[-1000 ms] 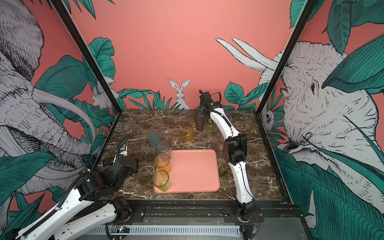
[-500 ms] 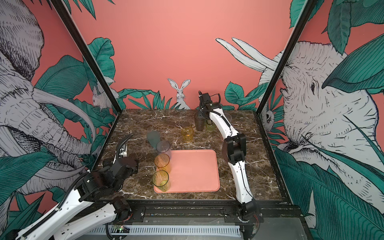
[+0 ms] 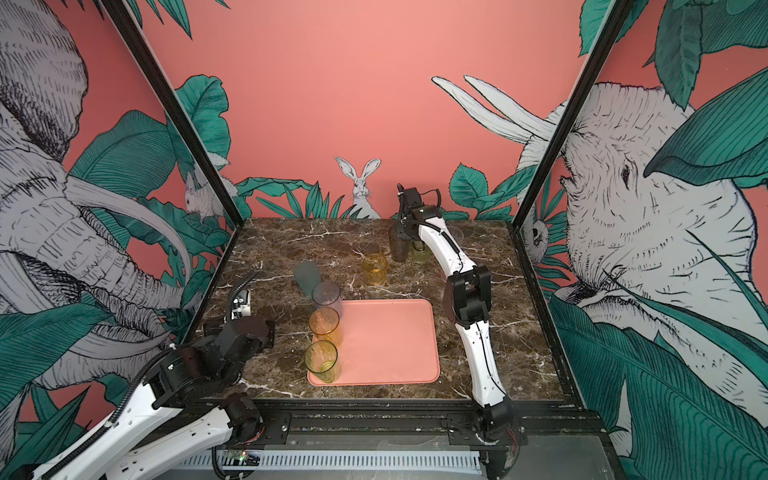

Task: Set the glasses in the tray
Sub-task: 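Lower the right gripper over the grey glass beyond the tray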

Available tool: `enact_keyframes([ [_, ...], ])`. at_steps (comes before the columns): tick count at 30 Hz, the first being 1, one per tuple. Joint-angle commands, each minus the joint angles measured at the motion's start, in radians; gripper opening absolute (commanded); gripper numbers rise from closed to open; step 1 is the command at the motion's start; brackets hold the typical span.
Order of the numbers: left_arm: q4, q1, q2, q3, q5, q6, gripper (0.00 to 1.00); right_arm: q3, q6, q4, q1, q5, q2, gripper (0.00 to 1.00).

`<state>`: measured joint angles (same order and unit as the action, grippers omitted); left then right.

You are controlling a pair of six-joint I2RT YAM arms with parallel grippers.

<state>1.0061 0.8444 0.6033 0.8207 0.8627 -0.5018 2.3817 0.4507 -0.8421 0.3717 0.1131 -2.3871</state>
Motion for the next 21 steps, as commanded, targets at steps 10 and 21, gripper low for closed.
enact_keyframes([
  [10, -0.014, -0.005, -0.018, -0.012, 0.004, -0.020, 0.98, 0.024, 0.002, 0.014, -0.007, 0.010, -0.008, 0.07],
  [21, -0.012, -0.005, -0.017, -0.011, 0.004, -0.017, 0.98, 0.077, -0.022, -0.020, -0.007, 0.031, 0.029, 0.00],
])
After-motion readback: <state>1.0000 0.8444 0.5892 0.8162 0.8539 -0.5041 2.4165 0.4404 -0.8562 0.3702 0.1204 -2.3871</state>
